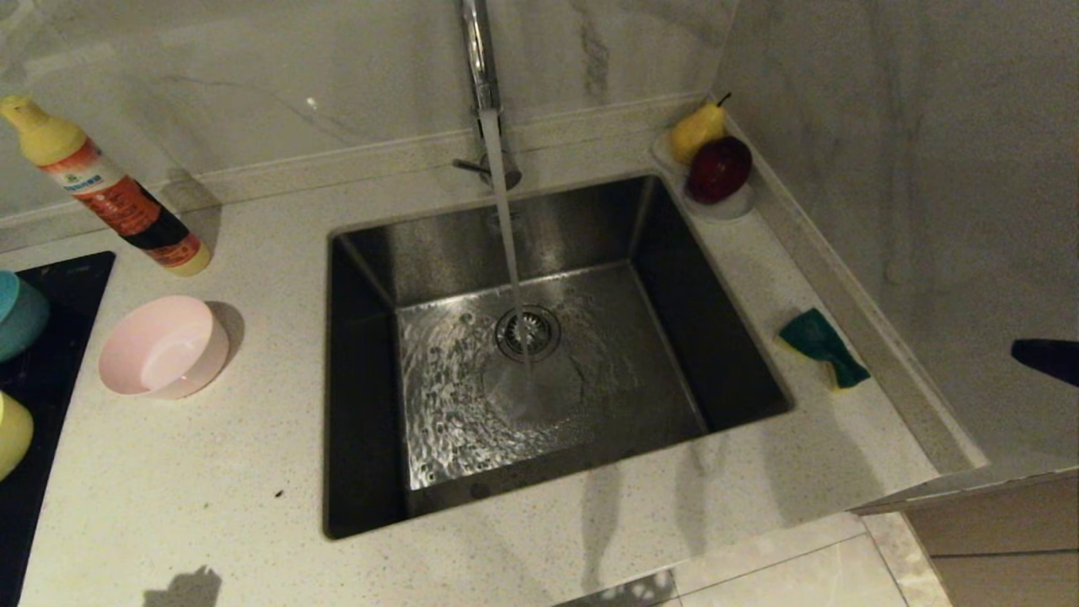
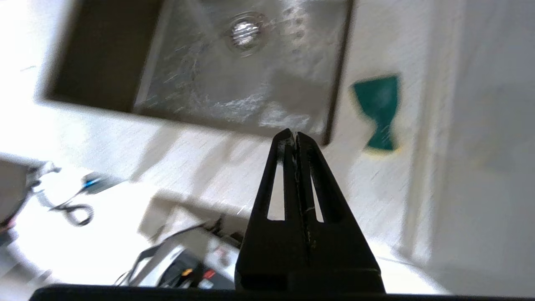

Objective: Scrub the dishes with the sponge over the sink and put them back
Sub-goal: Turn off the faucet

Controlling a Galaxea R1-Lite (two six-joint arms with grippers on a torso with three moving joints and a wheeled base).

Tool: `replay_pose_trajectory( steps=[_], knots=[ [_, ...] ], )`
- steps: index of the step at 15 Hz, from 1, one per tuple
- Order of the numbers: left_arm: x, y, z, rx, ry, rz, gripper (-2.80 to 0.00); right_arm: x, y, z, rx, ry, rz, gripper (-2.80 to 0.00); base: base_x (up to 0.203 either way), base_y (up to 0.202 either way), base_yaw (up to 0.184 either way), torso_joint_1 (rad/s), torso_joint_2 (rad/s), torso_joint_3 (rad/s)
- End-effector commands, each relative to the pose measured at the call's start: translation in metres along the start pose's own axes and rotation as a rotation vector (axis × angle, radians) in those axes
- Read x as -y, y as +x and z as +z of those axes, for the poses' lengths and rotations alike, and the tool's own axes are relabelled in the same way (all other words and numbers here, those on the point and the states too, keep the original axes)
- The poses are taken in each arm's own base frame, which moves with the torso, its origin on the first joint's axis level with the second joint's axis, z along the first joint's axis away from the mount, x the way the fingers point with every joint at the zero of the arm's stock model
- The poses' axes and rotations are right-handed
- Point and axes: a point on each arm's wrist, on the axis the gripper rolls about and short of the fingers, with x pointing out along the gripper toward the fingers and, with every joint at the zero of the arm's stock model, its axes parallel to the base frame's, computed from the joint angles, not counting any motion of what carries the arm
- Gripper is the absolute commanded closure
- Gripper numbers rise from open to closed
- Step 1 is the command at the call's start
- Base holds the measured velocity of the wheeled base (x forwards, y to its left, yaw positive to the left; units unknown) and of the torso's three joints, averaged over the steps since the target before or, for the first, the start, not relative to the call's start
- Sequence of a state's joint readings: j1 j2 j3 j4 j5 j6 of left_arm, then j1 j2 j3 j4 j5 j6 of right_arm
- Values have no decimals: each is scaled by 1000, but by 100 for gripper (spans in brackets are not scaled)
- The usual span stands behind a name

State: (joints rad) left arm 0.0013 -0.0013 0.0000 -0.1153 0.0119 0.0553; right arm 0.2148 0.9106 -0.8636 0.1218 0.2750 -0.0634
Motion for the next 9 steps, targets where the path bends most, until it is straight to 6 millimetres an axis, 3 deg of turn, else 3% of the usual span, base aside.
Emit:
replay_pose_trajectory(
  steps=[1, 9],
  knots=[
    [1, 2, -11, -40, 2, -2, 0, -12, -41, -9, 65, -12, 44, 0, 0, 0, 0, 0, 0, 0],
    [1, 2, -11, -40, 1, -2, 0, -36, -80, -57, 111, 62, 237, 0, 0, 0, 0, 0, 0, 0]
  ],
)
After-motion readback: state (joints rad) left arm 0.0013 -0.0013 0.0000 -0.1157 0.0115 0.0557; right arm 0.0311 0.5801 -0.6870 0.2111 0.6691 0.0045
